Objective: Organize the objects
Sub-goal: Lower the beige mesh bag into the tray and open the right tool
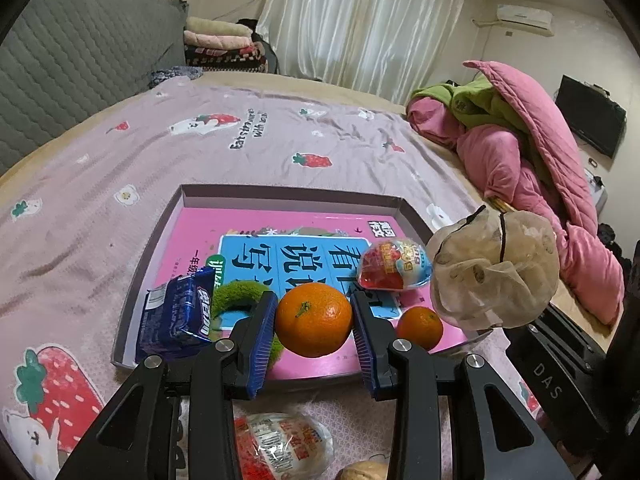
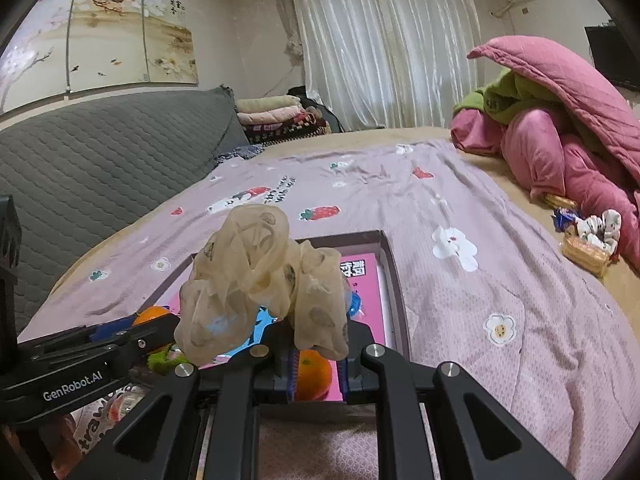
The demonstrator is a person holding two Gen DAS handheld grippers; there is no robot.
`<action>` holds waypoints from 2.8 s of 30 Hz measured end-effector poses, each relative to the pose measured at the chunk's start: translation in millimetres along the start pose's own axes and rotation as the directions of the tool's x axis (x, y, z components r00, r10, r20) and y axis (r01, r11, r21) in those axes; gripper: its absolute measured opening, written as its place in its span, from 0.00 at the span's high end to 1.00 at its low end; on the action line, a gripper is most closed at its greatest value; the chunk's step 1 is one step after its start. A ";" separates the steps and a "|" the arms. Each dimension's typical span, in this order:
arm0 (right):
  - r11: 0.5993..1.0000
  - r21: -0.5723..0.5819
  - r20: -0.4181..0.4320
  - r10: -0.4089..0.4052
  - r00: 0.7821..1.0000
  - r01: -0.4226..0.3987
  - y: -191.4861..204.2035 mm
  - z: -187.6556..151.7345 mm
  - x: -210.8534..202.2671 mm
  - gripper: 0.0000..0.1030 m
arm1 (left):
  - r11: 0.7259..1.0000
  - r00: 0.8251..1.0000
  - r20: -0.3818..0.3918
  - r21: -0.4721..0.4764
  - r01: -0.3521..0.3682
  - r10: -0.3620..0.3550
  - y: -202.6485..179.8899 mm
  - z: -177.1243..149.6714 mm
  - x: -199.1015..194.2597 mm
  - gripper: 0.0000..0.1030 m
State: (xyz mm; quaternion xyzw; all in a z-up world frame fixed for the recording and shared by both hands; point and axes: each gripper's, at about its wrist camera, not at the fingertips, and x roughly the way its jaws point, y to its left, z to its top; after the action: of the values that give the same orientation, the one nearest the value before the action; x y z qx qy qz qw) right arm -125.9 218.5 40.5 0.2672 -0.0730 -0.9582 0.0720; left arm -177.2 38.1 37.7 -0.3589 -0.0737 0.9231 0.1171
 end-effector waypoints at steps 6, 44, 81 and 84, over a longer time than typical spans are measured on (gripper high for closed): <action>1.000 0.000 -0.014 -0.011 1.000 0.011 -3.1 -0.7 3.5 0.85 | 1.000 1.000 -0.016 0.004 -0.010 0.010 -4.8 -0.1 7.5 0.63; 0.996 -0.045 -0.117 -0.084 0.990 0.079 -3.4 -10.6 37.8 0.85 | 0.993 0.992 -0.114 0.113 -0.041 0.054 -38.8 -10.7 52.1 0.63; 0.987 -0.084 -0.187 -0.150 0.971 0.136 -5.2 -17.3 44.5 0.73 | 0.996 0.983 -0.173 0.077 -0.048 0.061 -27.5 -11.3 66.1 0.62; 0.987 -0.083 -0.190 -0.151 0.970 0.137 -6.1 -17.7 43.5 0.71 | 0.996 0.983 -0.173 0.077 -0.049 0.061 -27.4 -10.6 65.7 0.62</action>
State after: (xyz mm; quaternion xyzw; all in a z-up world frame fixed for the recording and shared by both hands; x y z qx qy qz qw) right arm -154.1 215.0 2.7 0.3620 -0.0127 -0.9319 0.0181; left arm -212.5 82.7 -6.5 -0.4361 -0.0196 0.8929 0.1106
